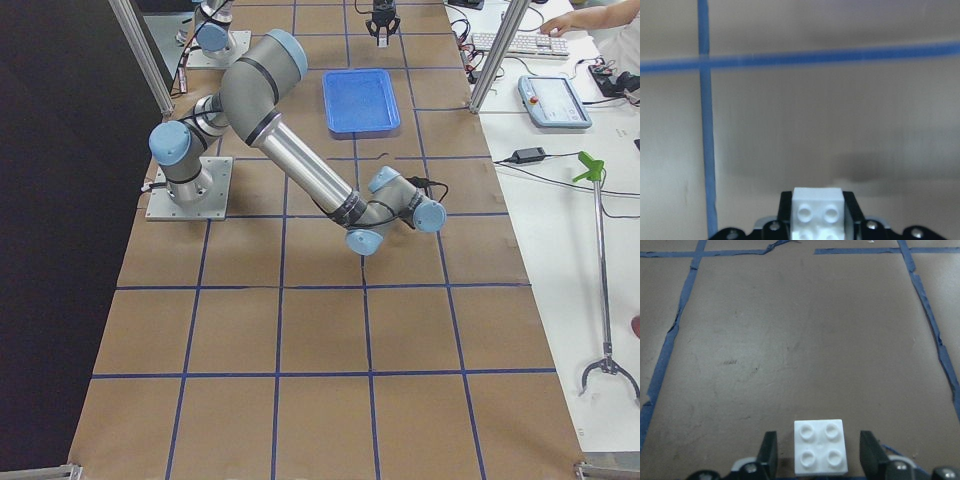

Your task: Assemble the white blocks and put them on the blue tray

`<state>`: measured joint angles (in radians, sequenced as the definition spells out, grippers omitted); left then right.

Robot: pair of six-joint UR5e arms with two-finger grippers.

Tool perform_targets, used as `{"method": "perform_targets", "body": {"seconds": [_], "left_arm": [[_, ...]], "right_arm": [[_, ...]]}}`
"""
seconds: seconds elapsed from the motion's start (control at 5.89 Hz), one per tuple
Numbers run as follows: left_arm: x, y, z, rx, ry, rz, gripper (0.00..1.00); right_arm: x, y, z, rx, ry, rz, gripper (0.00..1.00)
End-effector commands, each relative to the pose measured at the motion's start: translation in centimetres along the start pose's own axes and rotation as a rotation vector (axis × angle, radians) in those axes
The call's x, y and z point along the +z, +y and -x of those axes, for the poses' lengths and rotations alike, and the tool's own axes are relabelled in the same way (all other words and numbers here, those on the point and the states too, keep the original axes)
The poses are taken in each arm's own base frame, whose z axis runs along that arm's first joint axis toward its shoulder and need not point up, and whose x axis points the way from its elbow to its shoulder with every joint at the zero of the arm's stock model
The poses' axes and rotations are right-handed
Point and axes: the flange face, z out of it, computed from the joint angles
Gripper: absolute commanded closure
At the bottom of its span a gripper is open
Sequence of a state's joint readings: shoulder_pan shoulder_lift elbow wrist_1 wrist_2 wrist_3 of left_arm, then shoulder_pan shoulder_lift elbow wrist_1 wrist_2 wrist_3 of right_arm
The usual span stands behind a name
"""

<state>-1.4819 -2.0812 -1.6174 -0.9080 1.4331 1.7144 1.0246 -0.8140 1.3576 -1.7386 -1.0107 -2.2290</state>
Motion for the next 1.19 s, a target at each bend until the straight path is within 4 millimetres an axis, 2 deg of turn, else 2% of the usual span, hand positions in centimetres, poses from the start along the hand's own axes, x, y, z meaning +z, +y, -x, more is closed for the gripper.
{"method": "perform_targets", "body": {"seconds": [0.0, 0.17, 0.51, 0.68, 0.85, 1.02], "left_arm": [[0.7, -12.4, -2.5, -0.004, 0.038, -0.012, 0.77], [2.0, -16.9, -3.9, -0.014, 0.059, -0.009, 0.77], [4.9, -22.3, -7.0, -0.044, 0.11, -0.007, 0.79], [5.6, -22.9, -7.7, -0.035, 0.131, -0.005, 0.79], [6.5, -22.7, -8.5, -0.037, 0.148, 0.001, 0.79], [6.8, -22.7, -8.8, -0.048, 0.154, 0.005, 0.79]], "right_arm": [[-0.3, -0.2, -0.1, -0.002, 0.005, 0.004, 0.61], [-0.9, -0.6, -0.2, -0.006, 0.012, 0.012, 0.66], [-2.2, -1.5, -0.4, -0.011, 0.028, 0.021, 0.7], [-4.3, -3.7, -0.3, -0.034, 0.049, 0.036, 0.7], [-6.3, -7.1, -0.1, -0.077, 0.066, 0.058, 0.7], [-6.1, -10.4, 0.4, -0.086, 0.023, 0.036, 0.7]]}}
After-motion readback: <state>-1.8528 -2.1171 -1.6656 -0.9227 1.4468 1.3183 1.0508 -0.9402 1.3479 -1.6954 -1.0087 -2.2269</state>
